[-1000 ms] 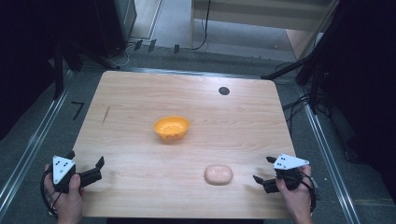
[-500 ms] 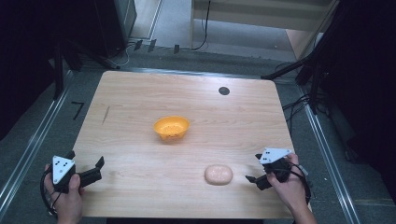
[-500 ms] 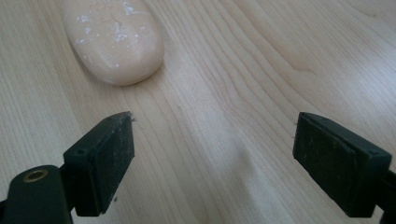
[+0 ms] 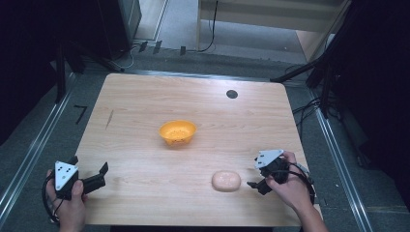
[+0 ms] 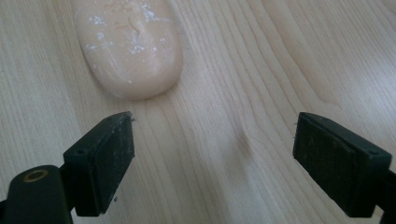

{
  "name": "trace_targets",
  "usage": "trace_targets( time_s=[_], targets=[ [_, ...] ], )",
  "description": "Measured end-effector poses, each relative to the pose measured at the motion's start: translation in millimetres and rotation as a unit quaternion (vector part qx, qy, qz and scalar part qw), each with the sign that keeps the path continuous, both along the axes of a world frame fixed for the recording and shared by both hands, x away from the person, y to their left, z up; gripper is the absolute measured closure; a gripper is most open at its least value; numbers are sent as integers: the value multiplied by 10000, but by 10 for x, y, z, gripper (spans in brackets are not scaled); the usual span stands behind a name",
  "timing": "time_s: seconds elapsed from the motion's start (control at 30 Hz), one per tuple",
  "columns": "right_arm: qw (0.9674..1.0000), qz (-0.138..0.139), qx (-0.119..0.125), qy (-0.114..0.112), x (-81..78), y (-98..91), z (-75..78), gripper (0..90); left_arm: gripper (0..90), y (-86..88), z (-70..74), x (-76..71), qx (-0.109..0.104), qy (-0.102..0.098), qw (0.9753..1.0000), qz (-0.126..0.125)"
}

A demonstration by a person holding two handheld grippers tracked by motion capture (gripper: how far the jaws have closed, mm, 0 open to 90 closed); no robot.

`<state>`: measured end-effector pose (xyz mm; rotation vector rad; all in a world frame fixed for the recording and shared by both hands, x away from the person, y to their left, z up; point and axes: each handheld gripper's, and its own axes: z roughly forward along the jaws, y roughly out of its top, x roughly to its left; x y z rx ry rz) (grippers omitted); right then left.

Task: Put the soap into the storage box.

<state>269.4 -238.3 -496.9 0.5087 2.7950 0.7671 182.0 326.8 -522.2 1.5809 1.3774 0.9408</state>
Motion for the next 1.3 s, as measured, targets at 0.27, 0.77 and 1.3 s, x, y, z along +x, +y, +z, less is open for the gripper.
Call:
trace_targets(
  time_s=[0.27, 0.77, 1.3],
  targets=[
    [9994, 251, -205, 94, 32, 161, 4, 132, 0, 0, 0, 0, 2, 0, 10000, -5],
    [9973, 605, -384, 148, 78, 383, 42, 108, 0, 1, 0, 2, 6, 3, 10000, -12],
    [9940, 870, -572, 319, 122, 607, -19, 103, 0, -2, 1, 1, 37, 12, 10000, -32]
  ],
)
